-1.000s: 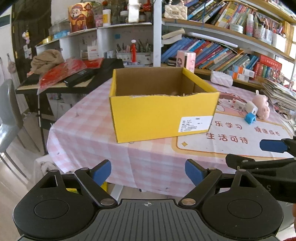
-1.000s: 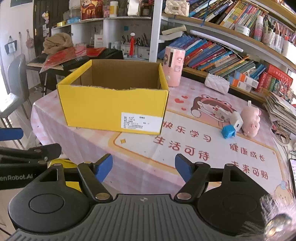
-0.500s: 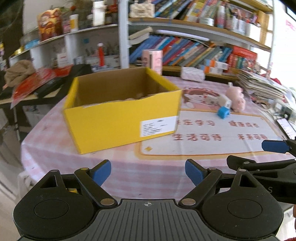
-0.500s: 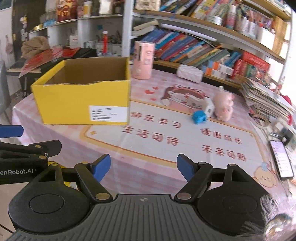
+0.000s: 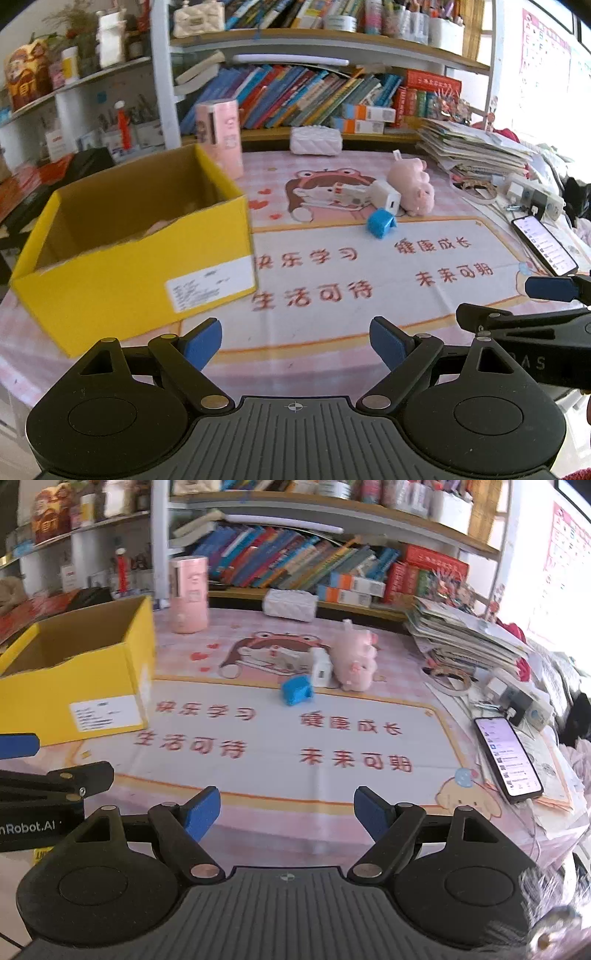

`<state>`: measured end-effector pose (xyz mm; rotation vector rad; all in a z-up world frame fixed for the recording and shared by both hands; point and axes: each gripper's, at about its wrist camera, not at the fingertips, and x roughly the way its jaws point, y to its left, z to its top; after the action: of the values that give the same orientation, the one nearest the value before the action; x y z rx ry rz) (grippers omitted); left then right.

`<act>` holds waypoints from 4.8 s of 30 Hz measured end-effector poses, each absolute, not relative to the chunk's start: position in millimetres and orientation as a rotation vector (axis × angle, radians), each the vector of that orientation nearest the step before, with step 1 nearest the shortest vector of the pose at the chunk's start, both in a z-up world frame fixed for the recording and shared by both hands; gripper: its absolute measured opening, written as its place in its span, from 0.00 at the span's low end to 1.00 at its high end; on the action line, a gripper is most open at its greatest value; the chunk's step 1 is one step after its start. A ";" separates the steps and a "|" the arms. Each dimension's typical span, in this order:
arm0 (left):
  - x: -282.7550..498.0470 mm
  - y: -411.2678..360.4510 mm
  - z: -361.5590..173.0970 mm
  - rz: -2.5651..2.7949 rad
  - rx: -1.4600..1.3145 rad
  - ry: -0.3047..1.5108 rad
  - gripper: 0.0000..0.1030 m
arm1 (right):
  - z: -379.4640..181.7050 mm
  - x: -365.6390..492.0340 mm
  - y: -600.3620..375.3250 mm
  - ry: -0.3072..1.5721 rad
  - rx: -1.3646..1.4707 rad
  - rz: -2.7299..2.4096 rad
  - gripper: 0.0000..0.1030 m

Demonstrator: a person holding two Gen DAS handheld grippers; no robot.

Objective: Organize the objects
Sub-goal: 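Withdraw both grippers from the box toward the remaining toys, then grasp the blue plastic piece with the left gripper, then grasp the pink plush pig with the right gripper, then carry the blue piece and pig with both grippers over the yellow box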

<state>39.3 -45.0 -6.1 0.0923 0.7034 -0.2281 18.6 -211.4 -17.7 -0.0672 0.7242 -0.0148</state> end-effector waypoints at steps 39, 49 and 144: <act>232.0 -207.2 -58.2 -0.188 0.072 0.784 0.84 | -15.6 243.4 -373.0 0.681 0.054 0.073 0.83; 256.8 -226.9 -83.6 -0.183 0.095 0.828 0.59 | -17.1 283.2 -372.4 0.694 0.092 0.118 0.89; -32.9 112.4 2.8 0.029 -0.206 0.705 0.33 | -18.0 19.5 -82.5 0.857 -0.039 0.390 0.60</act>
<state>-32.9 112.4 2.8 -0.2060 0.7046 0.0292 19.5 -82.5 -18.0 -0.0390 0.8568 0.3899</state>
